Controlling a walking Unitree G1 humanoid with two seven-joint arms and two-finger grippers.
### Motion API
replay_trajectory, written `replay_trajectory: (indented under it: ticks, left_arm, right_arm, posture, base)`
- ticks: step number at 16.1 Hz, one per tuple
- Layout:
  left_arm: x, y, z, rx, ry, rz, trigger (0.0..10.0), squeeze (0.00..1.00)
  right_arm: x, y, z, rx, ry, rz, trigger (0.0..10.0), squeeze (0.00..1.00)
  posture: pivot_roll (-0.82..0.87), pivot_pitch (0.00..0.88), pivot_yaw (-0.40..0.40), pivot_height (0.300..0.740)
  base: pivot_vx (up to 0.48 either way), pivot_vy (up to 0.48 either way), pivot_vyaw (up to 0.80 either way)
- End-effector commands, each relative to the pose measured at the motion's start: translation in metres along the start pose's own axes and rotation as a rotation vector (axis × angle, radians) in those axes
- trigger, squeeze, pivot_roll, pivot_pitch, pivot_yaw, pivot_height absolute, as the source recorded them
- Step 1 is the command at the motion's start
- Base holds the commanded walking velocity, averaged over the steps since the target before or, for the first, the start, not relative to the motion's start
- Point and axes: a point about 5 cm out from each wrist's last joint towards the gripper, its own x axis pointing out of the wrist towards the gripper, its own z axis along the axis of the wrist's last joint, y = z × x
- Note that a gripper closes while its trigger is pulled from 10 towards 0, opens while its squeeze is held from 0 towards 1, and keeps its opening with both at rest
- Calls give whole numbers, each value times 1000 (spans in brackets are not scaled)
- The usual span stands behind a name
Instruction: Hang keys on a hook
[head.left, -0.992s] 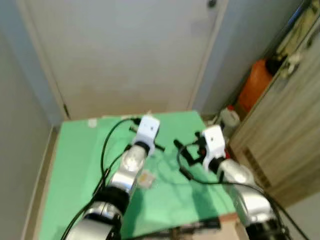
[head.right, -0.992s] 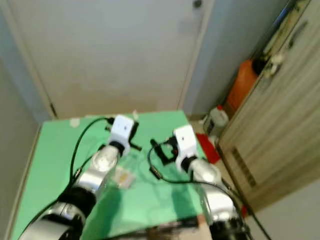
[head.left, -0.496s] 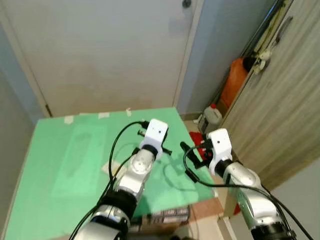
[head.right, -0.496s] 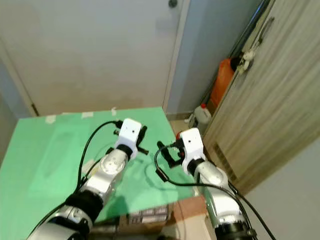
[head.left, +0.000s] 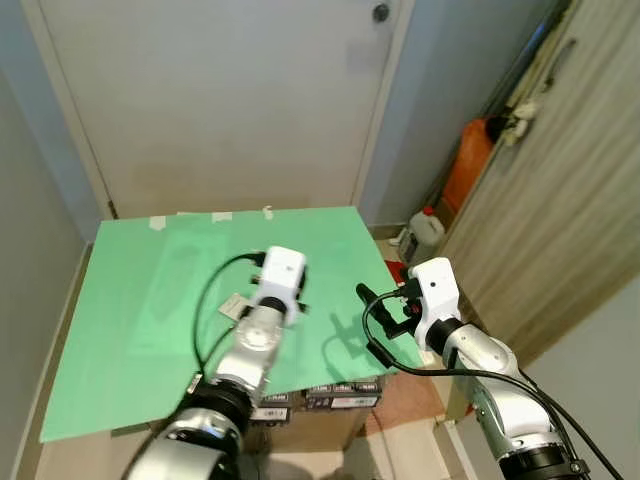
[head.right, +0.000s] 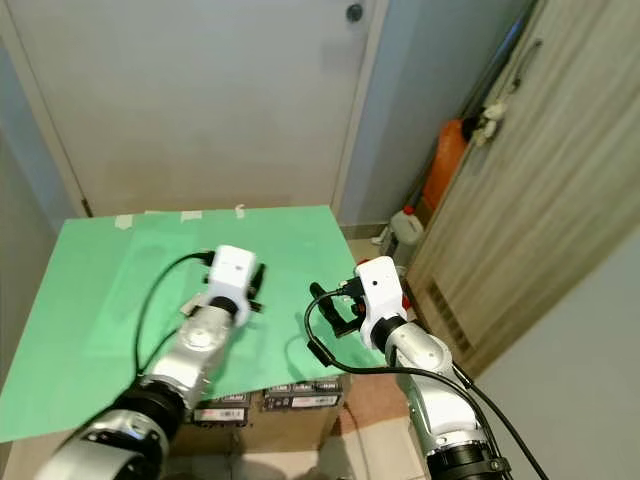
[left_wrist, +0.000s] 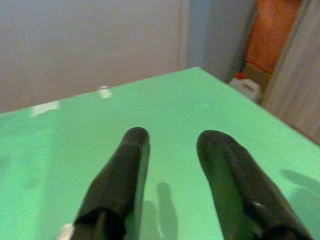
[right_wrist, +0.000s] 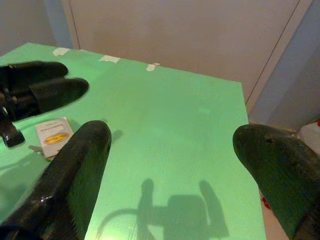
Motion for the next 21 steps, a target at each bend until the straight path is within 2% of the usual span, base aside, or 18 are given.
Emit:
replay_trajectory:
  ticks: [1, 4, 6, 9, 10, 12, 15, 18, 21]
  left_arm:
    - [5, 1, 8, -3, -7, 21, 10000, 1000]
    - [6, 10, 2, -7, 36, 26, 10000, 1000]
    - [6, 9, 0, -13, 46, 4, 10000, 1000]
    - [5, 9, -9, 24, 110, 6, 10000, 1000]
    - [4, 9, -12, 8, 126, 3, 10000, 0]
    - [4, 13, -16, 12, 142, 8, 10000, 0]
    - [3, 21, -20, 20, 172, 40, 10000, 0]
    - [-1, 22, -27, 18, 196, 74, 10000, 0]
    - [-3, 21, -33, -10, 217, 73, 10000, 0]
  right_arm:
    - [-3, -6, 1, -11, 2, -18, 10000, 0]
    - [-5, -5, 0, -11, 3, -19, 10000, 0]
    - [-6, -4, 0, -11, 5, -19, 10000, 0]
    - [-10, -6, -1, -9, 9, -29, 10000, 0]
    - [-12, -7, -2, -9, 10, -33, 10000, 0]
    - [-17, -8, -1, -10, 14, -42, 10000, 0]
    - [-35, -11, -5, -24, 43, -55, 10000, 0]
    - [-49, -15, -9, -25, 69, -79, 10000, 0]
    - [-58, -13, -11, -25, 91, -78, 10000, 0]
  posture:
    - [-78, 14, -96, 732]
    - [-83, 21, -98, 732]
    - [-90, 26, -95, 732]
    - [-104, 34, -89, 732]
    - [-111, 37, -88, 732]
    - [-132, 52, -89, 732]
    - [-180, 88, -93, 732]
    - [-201, 108, -92, 732]
    - [-217, 122, -100, 732]
  base:
    - [0, 0, 0]
    - [0, 0, 0]
    - [0, 0, 0]
    - [0, 0, 0]
    - [0, 0, 0]
    - [0, 0, 0]
    - [0, 0, 0]
    - [0, 0, 0]
    - [0, 0, 0]
